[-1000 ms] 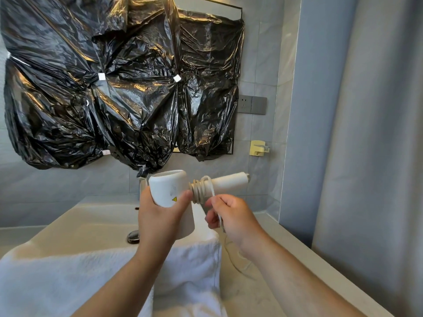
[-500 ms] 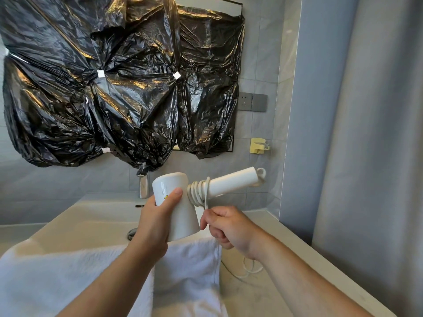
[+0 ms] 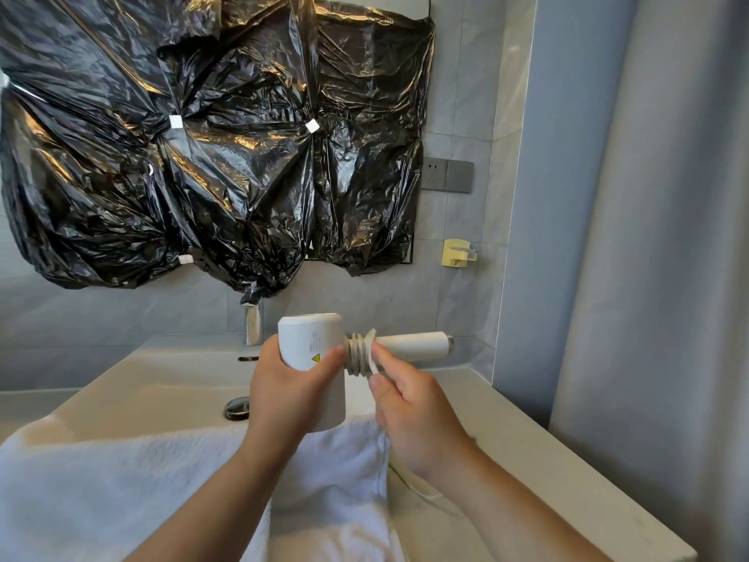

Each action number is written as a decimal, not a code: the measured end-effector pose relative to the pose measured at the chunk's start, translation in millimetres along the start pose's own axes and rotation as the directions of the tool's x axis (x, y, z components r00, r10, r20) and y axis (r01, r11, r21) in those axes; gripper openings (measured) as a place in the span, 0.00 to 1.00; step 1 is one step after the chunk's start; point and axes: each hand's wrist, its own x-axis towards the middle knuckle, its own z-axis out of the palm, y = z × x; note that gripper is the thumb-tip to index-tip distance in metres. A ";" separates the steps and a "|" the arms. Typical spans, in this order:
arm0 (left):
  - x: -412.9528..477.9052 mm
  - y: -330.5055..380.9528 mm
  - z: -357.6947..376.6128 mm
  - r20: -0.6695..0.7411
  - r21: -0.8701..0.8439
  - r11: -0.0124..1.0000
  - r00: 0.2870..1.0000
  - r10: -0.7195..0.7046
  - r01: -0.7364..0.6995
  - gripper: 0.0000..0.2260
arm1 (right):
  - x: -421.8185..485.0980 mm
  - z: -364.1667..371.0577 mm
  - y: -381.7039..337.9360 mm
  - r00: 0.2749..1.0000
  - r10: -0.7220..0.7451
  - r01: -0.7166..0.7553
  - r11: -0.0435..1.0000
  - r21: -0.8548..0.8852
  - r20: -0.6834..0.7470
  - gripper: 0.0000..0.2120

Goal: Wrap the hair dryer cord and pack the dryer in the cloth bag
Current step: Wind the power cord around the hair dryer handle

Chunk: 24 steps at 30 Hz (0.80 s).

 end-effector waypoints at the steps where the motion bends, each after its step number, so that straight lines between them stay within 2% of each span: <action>1: 0.1 -3.2 -0.1 -0.003 0.032 0.999 1.000 0.008 -0.008 0.22 | 0.1 -0.1 -2.4 0.999 0.033 -0.037 0.993 0.109 0.035 0.16; 3: -0.2 -6.0 -1.6 -0.008 0.031 0.999 1.000 0.017 -0.017 0.21 | -0.3 -0.8 -5.0 0.995 0.052 -0.068 0.979 0.192 0.087 0.14; 6: -1.4 -0.9 -3.3 -0.016 -0.066 0.998 1.000 0.012 -0.013 0.17 | -2.2 -0.5 -0.4 0.992 0.072 -0.092 0.974 0.208 0.101 0.19; 9: -1.3 1.9 -5.0 -0.005 -0.190 0.975 0.993 -0.118 0.115 0.20 | -1.6 -4.1 16.9 0.984 0.152 -0.174 0.939 0.296 0.095 0.16; 12: -1.7 0.9 -8.9 0.147 -0.283 0.924 0.964 -0.223 0.257 0.25 | -6.2 -5.1 27.4 0.971 0.191 -0.232 0.904 0.360 0.146 0.10; 15: 0.7 4.8 -15.2 0.340 -0.300 0.893 0.912 -0.230 0.337 0.30 | -2.7 -12.4 27.8 0.934 0.237 -0.325 0.874 0.361 0.269 0.12; 16: 2.5 6.5 -18.7 0.386 -0.290 0.890 0.894 -0.228 0.352 0.31 | 1.3 -17.7 27.2 0.925 0.249 -0.334 0.893 0.300 0.288 0.14; 19: 8.7 11.7 -31.4 0.495 -0.198 0.915 0.842 -0.215 0.351 0.36 | 12.1 -37.2 23.3 0.927 0.255 -0.248 0.967 -0.061 0.273 0.15; 22: 10.5 15.5 -42.3 0.581 -0.100 0.938 0.784 -0.217 0.333 0.43 | 21.8 -52.9 16.9 0.900 0.217 -0.182 0.975 -0.127 0.378 0.05; 24: 12.8 16.0 -49.0 0.619 -0.061 0.939 0.751 -0.230 0.339 0.45 | 27.7 -58.7 9.6 0.873 0.240 -0.151 0.961 -0.232 0.426 0.04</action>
